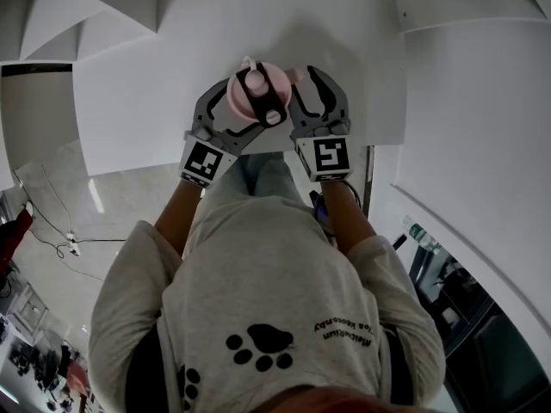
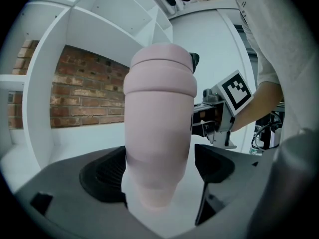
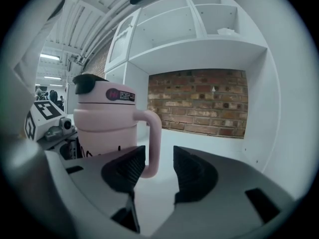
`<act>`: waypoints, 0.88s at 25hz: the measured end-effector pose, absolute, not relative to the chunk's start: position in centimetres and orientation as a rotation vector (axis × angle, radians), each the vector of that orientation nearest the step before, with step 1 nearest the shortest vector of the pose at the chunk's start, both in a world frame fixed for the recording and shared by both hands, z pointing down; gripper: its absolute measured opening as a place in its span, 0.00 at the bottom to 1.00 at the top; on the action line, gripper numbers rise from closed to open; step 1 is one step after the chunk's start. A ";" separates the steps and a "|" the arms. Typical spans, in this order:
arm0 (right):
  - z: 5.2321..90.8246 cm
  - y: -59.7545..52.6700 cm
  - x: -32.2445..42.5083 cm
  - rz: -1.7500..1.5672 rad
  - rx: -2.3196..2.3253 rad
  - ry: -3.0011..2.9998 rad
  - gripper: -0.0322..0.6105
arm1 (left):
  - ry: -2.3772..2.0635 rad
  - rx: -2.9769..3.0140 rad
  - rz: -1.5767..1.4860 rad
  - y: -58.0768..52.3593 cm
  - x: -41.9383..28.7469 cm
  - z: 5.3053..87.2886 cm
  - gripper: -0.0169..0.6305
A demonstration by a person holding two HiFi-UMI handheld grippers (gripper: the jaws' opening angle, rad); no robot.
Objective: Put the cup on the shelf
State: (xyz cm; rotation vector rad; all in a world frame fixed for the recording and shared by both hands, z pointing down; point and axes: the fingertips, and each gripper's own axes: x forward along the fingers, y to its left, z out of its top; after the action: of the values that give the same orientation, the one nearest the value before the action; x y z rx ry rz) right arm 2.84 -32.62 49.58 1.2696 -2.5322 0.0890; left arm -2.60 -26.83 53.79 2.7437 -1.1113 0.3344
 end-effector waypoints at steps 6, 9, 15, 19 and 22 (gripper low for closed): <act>50.0 -33.8 2.3 0.083 1.271 -2.572 0.33 | -1.148 2.748 0.314 -27.2 -2.4 53.9 0.68; 49.8 -33.8 2.1 0.083 1.280 -2.615 0.32 | -1.161 2.752 0.305 -27.3 -2.4 53.8 0.68; 49.7 -33.4 1.5 0.096 1.256 -2.690 0.18 | -1.180 2.749 0.296 -27.9 -2.2 53.9 0.68; 50.0 -33.3 1.6 0.114 1.262 -2.695 0.18 | -1.195 2.762 0.266 -28.1 -2.2 53.8 0.68; 49.9 -33.3 1.6 0.126 1.272 -2.709 0.18 | -1.210 2.769 0.247 -28.1 -2.2 53.7 0.68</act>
State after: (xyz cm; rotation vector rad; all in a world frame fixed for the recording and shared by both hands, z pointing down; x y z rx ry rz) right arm 1.57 -33.32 49.90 1.2723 -2.7091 0.1264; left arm -2.22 -28.13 53.67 2.7693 -1.2102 0.2472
